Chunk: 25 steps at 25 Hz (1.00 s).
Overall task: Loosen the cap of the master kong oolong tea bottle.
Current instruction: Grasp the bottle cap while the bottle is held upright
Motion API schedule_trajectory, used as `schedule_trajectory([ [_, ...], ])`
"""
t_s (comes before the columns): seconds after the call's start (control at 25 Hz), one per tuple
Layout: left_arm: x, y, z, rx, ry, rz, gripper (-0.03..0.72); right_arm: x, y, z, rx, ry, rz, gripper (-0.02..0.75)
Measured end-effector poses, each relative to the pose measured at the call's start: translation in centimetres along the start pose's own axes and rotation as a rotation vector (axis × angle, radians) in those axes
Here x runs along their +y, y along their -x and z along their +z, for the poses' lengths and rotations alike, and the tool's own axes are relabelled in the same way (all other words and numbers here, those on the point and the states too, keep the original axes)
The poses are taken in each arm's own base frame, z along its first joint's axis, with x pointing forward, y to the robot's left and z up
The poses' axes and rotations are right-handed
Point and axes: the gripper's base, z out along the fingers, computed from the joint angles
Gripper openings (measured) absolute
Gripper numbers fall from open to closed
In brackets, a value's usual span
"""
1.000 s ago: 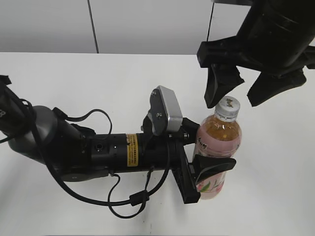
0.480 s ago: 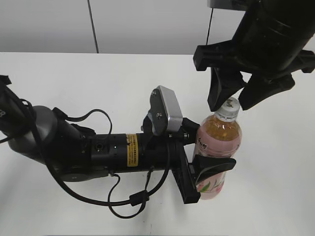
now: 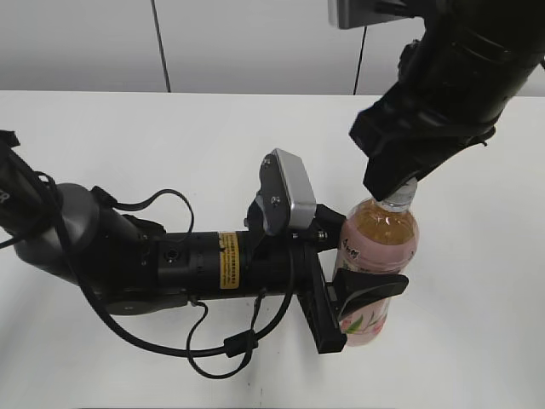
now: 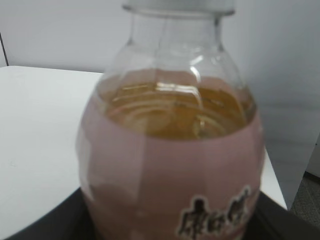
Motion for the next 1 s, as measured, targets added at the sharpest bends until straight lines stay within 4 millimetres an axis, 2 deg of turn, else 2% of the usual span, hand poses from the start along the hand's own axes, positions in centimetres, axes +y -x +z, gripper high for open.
schedule_trajectory([
  [0.32,-0.01,0.0,0.0,0.0,-0.002,0.001,0.4,0.19,0.01,0.0,-0.011,0.019,-0.879,0.276],
  [0.44,0.01,0.0,0.0,0.0,0.001,-0.001,0.4,0.19,0.01,0.0,-0.013,0.018,-1.119,0.276],
  [0.6,0.03,0.0,0.0,0.0,0.003,-0.002,0.4,0.13,0.02,0.0,-0.011,0.012,-1.224,0.276],
  [0.84,0.05,0.01,0.0,-0.001,0.005,-0.003,0.4,0.12,0.03,0.0,-0.011,0.01,-1.24,0.276],
  [1.0,0.03,0.01,0.0,-0.001,0.004,-0.003,0.4,0.15,0.03,0.0,-0.013,0.012,-1.225,0.34],
])
